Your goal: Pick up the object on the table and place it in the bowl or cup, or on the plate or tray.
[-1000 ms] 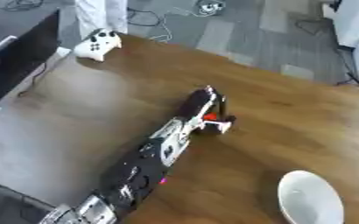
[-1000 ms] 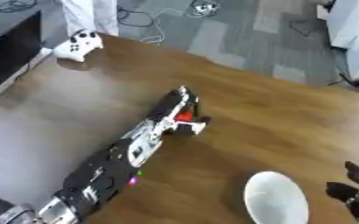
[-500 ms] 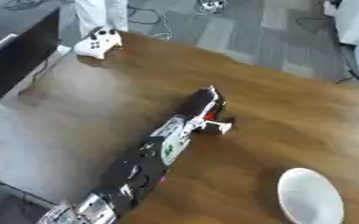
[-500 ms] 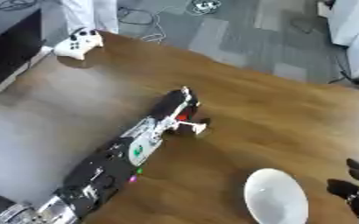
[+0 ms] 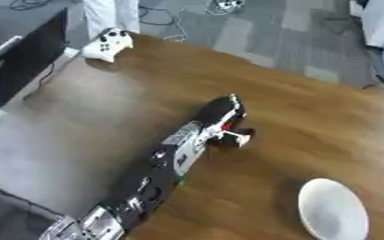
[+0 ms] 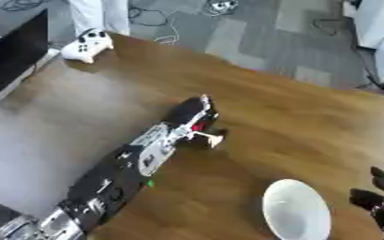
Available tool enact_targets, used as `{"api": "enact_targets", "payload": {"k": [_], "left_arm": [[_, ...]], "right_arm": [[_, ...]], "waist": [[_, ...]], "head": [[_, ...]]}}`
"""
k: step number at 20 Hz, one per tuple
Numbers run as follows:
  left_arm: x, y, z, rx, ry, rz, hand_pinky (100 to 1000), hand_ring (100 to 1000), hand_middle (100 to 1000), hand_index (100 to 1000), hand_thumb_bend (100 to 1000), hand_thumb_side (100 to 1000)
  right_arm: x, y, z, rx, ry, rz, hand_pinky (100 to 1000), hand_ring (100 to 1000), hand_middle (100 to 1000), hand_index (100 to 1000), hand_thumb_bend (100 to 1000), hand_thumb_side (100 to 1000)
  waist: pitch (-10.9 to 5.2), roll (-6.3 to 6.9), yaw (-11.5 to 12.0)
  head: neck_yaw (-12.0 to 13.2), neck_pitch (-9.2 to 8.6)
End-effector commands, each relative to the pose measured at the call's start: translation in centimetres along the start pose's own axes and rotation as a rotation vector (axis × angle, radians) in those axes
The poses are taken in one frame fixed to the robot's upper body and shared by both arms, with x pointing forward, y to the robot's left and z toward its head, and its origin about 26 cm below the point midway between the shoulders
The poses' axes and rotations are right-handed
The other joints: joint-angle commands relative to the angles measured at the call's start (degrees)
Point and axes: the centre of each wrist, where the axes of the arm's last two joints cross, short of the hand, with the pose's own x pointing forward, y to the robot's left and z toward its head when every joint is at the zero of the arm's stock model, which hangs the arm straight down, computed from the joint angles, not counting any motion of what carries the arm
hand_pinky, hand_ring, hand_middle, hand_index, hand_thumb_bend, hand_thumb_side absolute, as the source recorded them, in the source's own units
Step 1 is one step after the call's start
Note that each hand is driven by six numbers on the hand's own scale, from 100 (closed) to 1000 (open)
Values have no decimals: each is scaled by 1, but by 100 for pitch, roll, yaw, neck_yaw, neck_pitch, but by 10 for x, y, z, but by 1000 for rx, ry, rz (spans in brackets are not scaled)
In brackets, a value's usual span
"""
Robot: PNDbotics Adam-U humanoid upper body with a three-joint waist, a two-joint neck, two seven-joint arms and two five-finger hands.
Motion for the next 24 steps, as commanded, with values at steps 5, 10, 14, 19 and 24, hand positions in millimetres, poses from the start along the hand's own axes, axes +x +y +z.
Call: {"api": "enact_targets", "payload": {"k": [5, 10, 14, 19, 24], "left_arm": [[62, 44, -33, 75, -209, -4, 292, 100, 100, 119, 461, 100], [94, 68, -43, 88, -313, -23, 315, 100, 100, 118, 449, 100], [108, 77, -46, 86, -366, -38, 323, 100, 100, 118, 444, 100], [125, 83, -46, 73, -435, -24, 322, 100, 100, 117, 444, 100], [139, 80, -42, 22, -499, -3, 334, 100, 100, 120, 432, 100]], "right_arm": [[1, -4, 2, -4, 4, 2, 754, 724, 911, 815, 100, 822], [-7, -7, 9, -28, 40, -9, 754, 724, 911, 815, 100, 834], [-12, -10, 14, -47, 63, -4, 755, 725, 911, 815, 100, 838], [-20, -18, 21, -74, 94, 24, 761, 729, 913, 816, 100, 830], [-27, -32, 34, -142, 122, 87, 763, 731, 914, 816, 100, 815]], "waist": [[-122, 49, 13], [-172, 67, -3], [-202, 70, -23], [-220, 63, -56], [-227, 91, -128]], "head": [[61, 62], [91, 82], [106, 87], [78, 117], [-157, 242]]}}
